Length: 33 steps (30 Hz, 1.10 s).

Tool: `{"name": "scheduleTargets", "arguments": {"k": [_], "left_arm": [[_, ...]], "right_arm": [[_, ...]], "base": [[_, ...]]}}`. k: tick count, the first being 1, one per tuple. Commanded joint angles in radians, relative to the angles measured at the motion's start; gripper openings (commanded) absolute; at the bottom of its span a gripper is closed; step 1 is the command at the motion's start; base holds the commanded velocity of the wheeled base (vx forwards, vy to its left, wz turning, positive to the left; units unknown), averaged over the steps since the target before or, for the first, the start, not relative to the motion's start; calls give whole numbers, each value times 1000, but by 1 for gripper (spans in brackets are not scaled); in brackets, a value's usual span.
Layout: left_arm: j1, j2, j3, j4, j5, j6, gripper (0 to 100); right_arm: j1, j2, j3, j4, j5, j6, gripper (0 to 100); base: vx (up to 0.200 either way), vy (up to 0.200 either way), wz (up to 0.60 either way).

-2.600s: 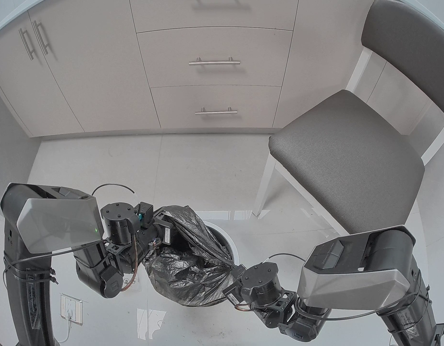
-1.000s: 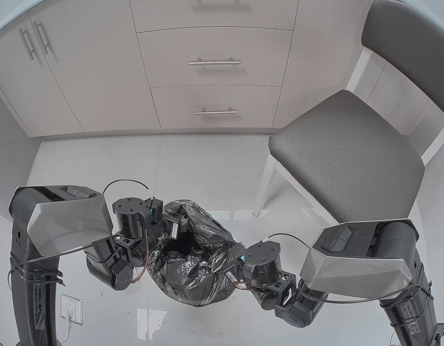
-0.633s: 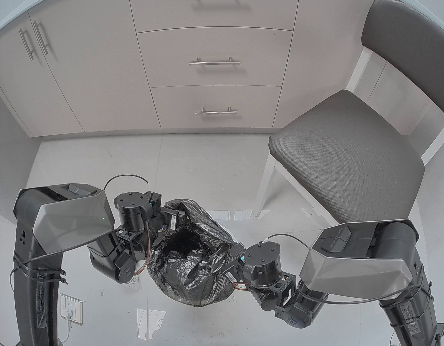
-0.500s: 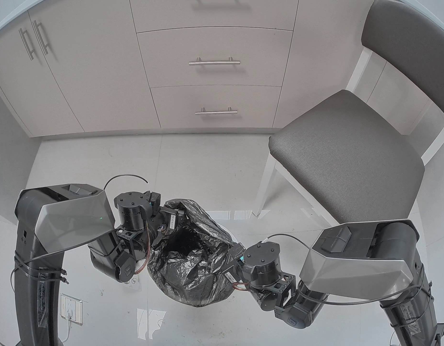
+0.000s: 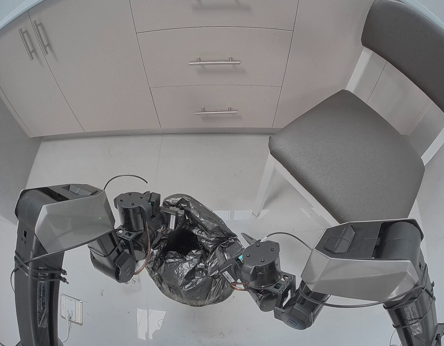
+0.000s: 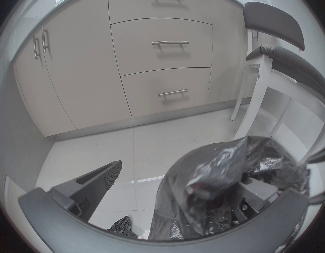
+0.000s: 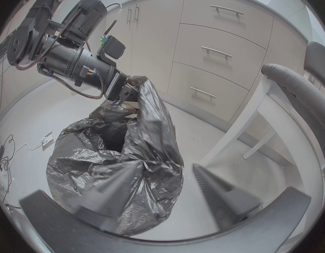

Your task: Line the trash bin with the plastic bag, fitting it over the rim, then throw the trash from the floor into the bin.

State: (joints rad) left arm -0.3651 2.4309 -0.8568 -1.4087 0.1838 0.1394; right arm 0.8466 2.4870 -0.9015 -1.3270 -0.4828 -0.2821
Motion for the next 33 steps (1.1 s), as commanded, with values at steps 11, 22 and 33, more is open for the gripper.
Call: {"name": "scheduleTargets", "arguments": {"k": [11,22,33], "left_arm": [[0,2,1,-3,0,0,100],[0,-1,4,-6,0,-6,100],[-2,-3,7,-9,0,-11,100]], "right_arm": [[16,-8,-74,-21,0,-9,100],[-4,90,-367,97,-33,-9,100],[-29,136,-491,177,-42,-5,100]], "base": [[0,0,0],[0,0,0],[0,0,0]]}}
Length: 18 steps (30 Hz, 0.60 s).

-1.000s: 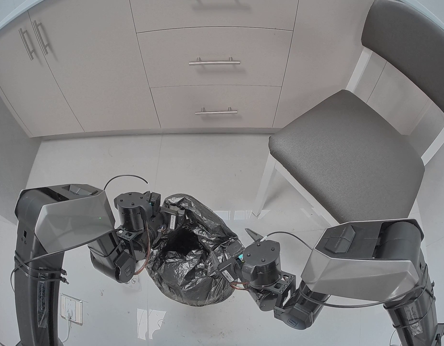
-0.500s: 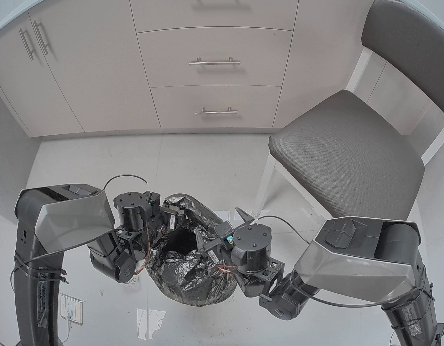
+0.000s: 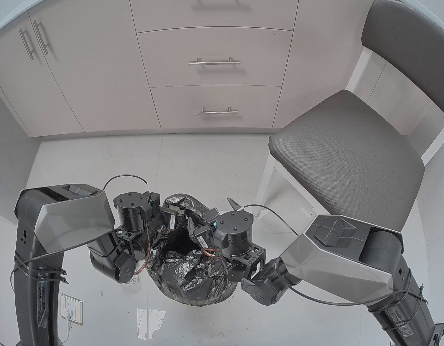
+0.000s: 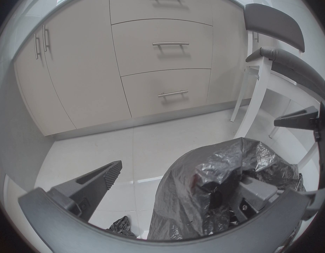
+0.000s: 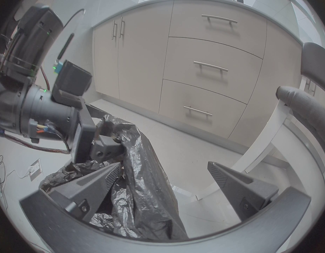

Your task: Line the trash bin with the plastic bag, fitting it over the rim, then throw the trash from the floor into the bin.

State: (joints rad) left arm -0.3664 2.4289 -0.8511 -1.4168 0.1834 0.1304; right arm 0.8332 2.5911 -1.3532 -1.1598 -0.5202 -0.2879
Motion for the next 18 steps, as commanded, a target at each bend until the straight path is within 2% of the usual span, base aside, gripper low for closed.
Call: {"name": "scheduleTargets", "arguments": {"k": [1,9,18], "left_arm": [[0,-1,1,-1,1,0,100],[10,10,0,-1,1,1,100],[26,24,-9,6,1,3,100]], "right_arm": [[-23,41,-57,15,-9,3,100],[-92,98,-165,20,-52,12,100],[-105,113,-179,38,-53,19,100]], "base": [[0,0,0],[0,0,0],[0,0,0]]}}
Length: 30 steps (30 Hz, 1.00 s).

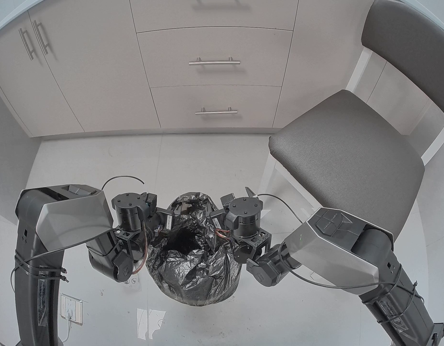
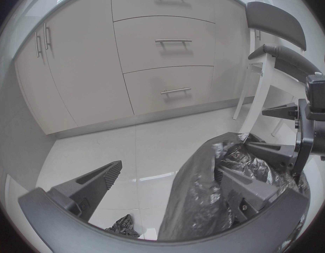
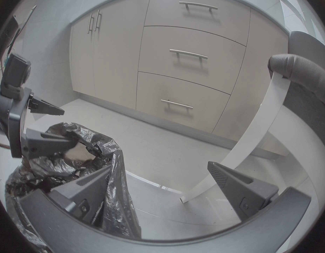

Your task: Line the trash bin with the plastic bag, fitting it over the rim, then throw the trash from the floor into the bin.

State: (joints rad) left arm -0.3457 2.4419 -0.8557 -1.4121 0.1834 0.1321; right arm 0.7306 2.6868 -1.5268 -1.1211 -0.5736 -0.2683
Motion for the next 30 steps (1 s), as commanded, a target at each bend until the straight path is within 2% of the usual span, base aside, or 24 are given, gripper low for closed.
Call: {"name": "scheduleTargets", "arguments": {"k": [1,10,30], "left_arm": [[10,20,-14,4,-1,1,100],[53,72,-48,9,-1,6,100],[79,138,-74,41,-4,4,100]], "right_arm": [[-2,24,-7,0,0,0,100],[-17,36,-12,0,0,0,100],[-31,70,-10,-2,1,0,100]], "base": [[0,0,0],[0,0,0],[0,0,0]]}}
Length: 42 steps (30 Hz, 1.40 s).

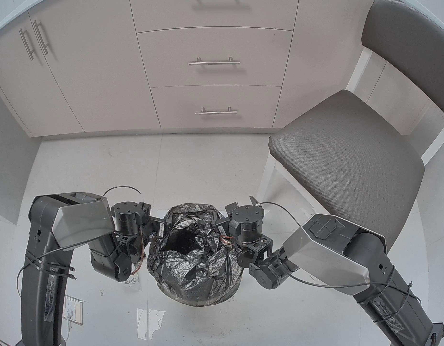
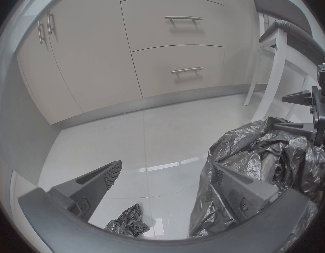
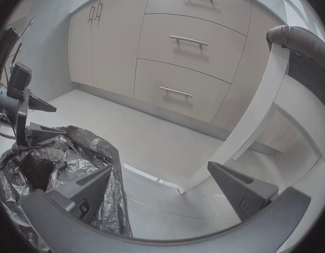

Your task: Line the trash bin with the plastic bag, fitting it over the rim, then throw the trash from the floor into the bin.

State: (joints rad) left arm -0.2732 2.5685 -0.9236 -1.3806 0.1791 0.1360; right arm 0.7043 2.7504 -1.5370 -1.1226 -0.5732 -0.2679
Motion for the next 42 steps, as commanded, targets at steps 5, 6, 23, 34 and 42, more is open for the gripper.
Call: {"name": "scheduleTargets", "arguments": {"k": [5,6,23,34,42], "left_arm": [[17,10,-9,20,0,1,100],[20,10,-9,20,0,1,100],[9,-246,272,22,-67,-72,100],[-9,-364,437,-3,-99,-119,100],[-43,-346,453,-5,-101,-116,100]], "right_arm": [[-14,8,2,0,1,-1,100],[-17,8,2,0,-1,-1,100],[9,-140,110,4,-4,-4,100],[55,-245,258,60,33,-7,100],[80,-284,370,50,35,-2,100]], "base": [[0,0,0],[0,0,0],[0,0,0],[0,0,0],[0,0,0]]}}
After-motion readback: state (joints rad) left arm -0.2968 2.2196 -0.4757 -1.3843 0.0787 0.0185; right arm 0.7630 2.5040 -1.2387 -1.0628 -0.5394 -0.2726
